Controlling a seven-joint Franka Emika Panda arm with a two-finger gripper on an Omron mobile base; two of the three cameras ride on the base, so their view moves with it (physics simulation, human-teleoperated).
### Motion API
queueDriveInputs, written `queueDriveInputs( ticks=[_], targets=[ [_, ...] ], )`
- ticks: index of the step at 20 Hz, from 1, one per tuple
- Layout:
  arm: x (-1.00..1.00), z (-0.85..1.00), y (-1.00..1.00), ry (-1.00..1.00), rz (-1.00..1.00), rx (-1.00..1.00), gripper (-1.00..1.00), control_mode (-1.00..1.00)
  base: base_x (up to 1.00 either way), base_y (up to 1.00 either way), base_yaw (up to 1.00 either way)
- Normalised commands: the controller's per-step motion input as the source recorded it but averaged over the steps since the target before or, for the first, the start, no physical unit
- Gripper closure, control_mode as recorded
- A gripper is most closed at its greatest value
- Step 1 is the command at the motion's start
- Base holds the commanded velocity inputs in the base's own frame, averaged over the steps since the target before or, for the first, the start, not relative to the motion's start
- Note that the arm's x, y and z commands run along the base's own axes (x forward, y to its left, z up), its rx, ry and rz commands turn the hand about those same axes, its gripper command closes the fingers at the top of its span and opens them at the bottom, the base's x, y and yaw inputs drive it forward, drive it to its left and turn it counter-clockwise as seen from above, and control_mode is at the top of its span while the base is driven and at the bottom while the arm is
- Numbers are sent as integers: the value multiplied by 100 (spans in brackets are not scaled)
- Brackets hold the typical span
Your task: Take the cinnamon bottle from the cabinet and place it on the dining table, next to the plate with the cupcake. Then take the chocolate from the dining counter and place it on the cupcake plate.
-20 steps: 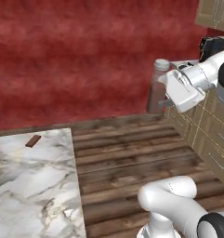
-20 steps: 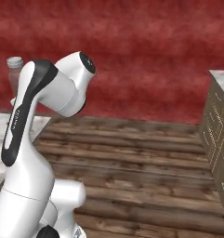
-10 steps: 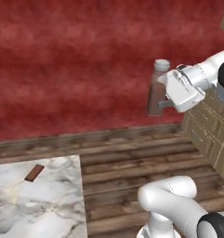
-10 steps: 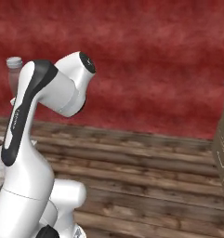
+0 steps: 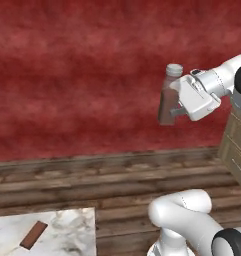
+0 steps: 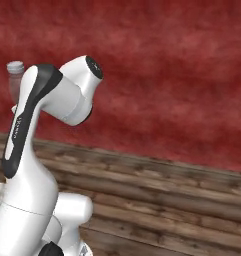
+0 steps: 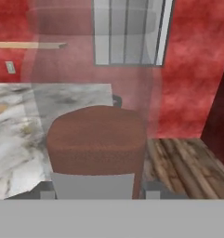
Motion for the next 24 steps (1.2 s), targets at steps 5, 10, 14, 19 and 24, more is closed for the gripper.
queueDriveInputs(
  ticks=[5,10,14,19,24],
  targets=[
    [0,0,0,0,0,0,100,100,81,-11,27],
    [0,0,0,0,0,0,100,100,77,-10,34],
    [0,0,0,0,0,0,100,100,63,-5,54],
    [0,0,0,0,0,0,100,100,55,-1,67],
    [0,0,0,0,0,0,100,100,51,0,71]
  ],
)
